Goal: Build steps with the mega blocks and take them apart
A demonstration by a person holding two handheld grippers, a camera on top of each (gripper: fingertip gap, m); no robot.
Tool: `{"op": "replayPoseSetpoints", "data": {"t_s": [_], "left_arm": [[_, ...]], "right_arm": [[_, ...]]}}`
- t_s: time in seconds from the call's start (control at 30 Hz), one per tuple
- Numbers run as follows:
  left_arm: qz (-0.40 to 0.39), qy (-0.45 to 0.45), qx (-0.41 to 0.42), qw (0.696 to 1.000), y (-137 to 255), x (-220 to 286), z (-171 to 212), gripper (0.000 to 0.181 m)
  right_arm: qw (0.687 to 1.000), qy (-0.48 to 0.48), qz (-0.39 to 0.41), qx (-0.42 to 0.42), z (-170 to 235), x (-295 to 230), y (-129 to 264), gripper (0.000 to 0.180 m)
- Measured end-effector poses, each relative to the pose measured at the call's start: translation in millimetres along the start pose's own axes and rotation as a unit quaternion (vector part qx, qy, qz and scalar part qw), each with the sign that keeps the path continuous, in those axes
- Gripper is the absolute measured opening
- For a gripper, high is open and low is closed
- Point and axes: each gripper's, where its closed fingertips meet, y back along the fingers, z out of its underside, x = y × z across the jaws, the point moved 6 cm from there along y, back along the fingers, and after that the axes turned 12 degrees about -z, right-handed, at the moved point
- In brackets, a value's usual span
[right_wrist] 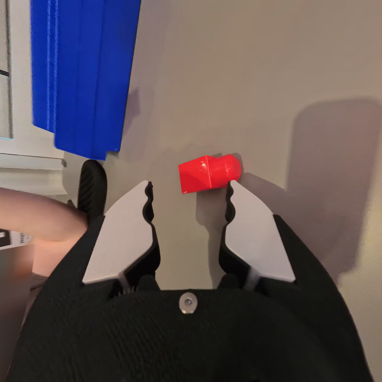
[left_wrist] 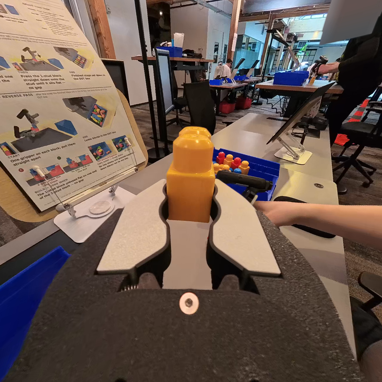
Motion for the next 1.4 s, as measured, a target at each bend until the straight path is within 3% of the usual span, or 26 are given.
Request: {"op": "replayPoseSetpoints", "data": {"t_s": [0.2, 0.4, 0.63, 0.77, 0.9, 1.4], "left_arm": [[0.008, 0.013, 0.012, 1.000, 5.9, -4.3, -3.3, 0.037], [0.018, 0.021, 0.011, 1.000, 7.2, -5.6, -3.2, 0.037], [0.020, 0.018, 0.003, 1.000, 5.1, -4.3, -1.2, 0.037], [0.018, 0.016, 0.004, 1.000, 6.9, -5.0, -2.0, 0.037], [0.019, 0.018, 0.004, 1.000, 7.7, -5.4, -2.8, 0.037], [0.023, 0.006, -0.013, 1.000, 2.4, -0.1, 1.5, 0.037]], "right_arm": [[0.998, 0.014, 0.043, -0.036, -9.3, 0.9, -14.2, 0.069], [0.986, 0.100, 0.094, -0.099, -17.0, -9.4, -34.5, 0.068], [0.950, 0.217, 0.128, -0.183, -16.8, -21.9, -58.6, 0.065], [0.922, 0.285, 0.200, -0.171, -22.0, -27.8, -48.9, 0.065], [0.910, 0.269, 0.265, -0.171, -12.7, -26.1, -33.5, 0.065], [0.906, 0.208, 0.288, -0.230, -3.7, -11.6, -41.8, 0.051]]}}
